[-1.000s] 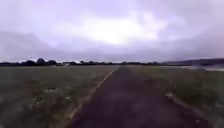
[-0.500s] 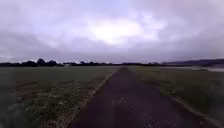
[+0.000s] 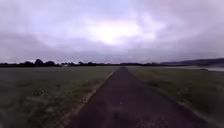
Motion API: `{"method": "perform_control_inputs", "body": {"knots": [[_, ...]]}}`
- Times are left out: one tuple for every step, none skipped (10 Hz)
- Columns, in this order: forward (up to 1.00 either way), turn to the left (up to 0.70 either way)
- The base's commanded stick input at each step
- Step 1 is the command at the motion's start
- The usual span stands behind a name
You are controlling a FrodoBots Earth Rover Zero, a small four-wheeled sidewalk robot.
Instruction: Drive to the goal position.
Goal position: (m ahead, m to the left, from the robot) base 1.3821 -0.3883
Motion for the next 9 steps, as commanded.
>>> {"method": "perform_control_inputs", "body": {"knots": [[0.5, 0.0], [0.5, 0.0], [0.5, 0.0], [0.5, 0.0], [0.5, 0.0], [0.5, 0.0], [0.5, 0.0], [0.5, 0.0], [0.5, 0.0]]}}
